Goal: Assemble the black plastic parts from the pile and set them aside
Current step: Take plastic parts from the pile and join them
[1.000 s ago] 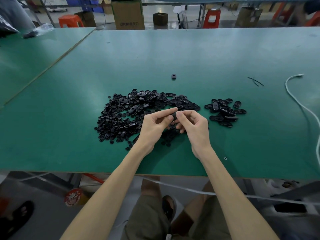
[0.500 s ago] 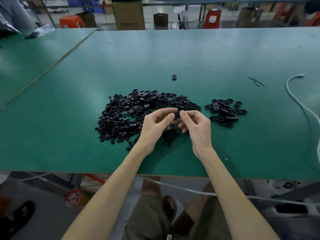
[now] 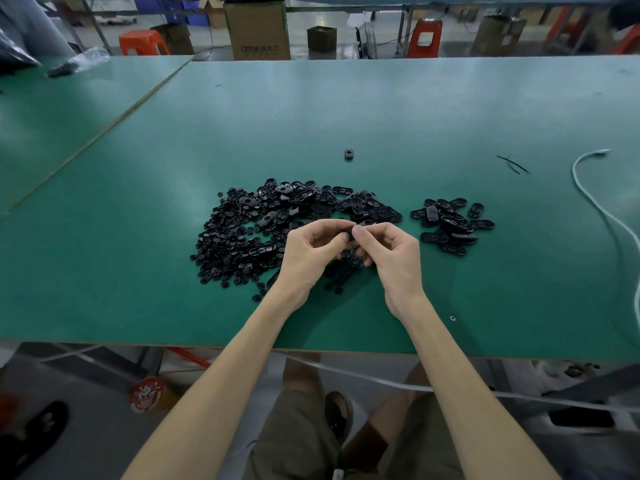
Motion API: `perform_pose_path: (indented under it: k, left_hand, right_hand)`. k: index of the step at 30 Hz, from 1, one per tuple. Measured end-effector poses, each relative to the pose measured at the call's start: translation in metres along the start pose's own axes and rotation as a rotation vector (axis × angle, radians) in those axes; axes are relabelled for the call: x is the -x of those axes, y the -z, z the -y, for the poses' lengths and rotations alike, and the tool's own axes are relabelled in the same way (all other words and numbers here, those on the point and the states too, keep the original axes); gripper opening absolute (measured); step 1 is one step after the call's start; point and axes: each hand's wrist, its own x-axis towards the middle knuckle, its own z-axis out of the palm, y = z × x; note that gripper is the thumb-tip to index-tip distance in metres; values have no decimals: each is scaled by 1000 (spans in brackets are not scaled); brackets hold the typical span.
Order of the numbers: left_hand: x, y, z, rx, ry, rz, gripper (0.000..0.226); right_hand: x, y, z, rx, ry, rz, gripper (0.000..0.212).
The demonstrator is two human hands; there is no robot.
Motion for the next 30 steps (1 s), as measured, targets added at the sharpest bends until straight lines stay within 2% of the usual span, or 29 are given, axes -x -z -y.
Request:
perform_pose_path:
  k: [9, 14, 18, 21, 30]
  left_hand:
    - [0, -1, 1, -76, -18, -32, 29]
    - [0, -1, 0, -87, -21, -41, 27]
    - [0, 1, 0, -4, -33, -9, 16]
    - [0, 2, -2, 10, -39, 8, 18]
    - [-3, -2, -1, -142, -80, -9, 20]
  right_hand:
    - [1, -1, 1, 46, 1, 34, 9]
    - [0, -1, 0, 52, 11, 46, 9]
    - [-1, 0, -2, -9, 9, -1, 7]
    - [-2, 0, -4, -24, 6, -27, 8]
    - [-2, 0, -3, -12, -11, -43, 7]
